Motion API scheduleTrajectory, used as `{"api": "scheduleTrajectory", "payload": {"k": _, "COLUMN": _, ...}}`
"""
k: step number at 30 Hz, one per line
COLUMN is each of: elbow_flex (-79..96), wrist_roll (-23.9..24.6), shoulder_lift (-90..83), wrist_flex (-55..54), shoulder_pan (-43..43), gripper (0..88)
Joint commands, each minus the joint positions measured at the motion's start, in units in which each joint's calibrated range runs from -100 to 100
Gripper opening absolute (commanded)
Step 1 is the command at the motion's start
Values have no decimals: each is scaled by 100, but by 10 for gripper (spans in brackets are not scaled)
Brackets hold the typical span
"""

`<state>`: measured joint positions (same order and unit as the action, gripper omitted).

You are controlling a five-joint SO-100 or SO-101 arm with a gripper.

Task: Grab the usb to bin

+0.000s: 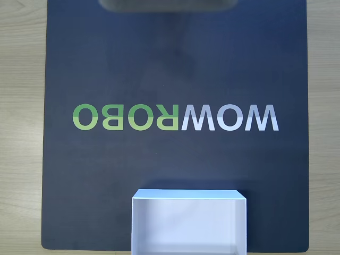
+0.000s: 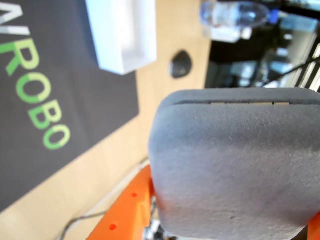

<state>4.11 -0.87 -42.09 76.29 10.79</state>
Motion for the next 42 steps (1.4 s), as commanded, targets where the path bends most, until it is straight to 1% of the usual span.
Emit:
{"api": "scheduleTrajectory", "payload": {"k": 1, "elbow_flex": 4, "wrist_roll": 18, "shoulder_lift": -161, "wrist_flex": 14, "shoulder_pan": -296, "gripper": 140}}
{"api": "scheduleTrajectory", "payload": {"k": 4, "elbow_flex": -32, "wrist_roll": 23, "shoulder_lift": -51, "wrist_flex": -74, "shoulder_pan": -414, "gripper": 140}}
{"api": "scheduleTrajectory", "payload": {"k": 7, "elbow_flex": -140, "wrist_roll": 18, "shoulder_lift": 415, "wrist_flex": -301, "shoulder_pan": -523, "gripper": 140}}
{"api": "scheduleTrajectory", "payload": {"k": 14, "elbow_flex": -727, "wrist_roll": 2, "shoulder_lift": 2221, "wrist_flex": -1296, "shoulder_pan": -464, "gripper": 140}}
{"api": "scheduleTrajectory", "payload": {"k": 19, "elbow_flex": -1486, "wrist_roll": -8, "shoulder_lift": 3560, "wrist_flex": -1828, "shoulder_pan": -456, "gripper": 140}}
{"api": "scheduleTrajectory", "payload": {"k": 27, "elbow_flex": -2742, "wrist_roll": -8, "shoulder_lift": 5714, "wrist_flex": -2239, "shoulder_pan": -431, "gripper": 134}}
{"api": "scheduleTrajectory", "payload": {"k": 33, "elbow_flex": -3455, "wrist_roll": -8, "shoulder_lift": 6994, "wrist_flex": -2247, "shoulder_pan": -229, "gripper": 139}}
{"api": "scheduleTrajectory", "payload": {"k": 42, "elbow_flex": -4765, "wrist_roll": -13, "shoulder_lift": 8317, "wrist_flex": -2239, "shoulder_pan": -85, "gripper": 134}}
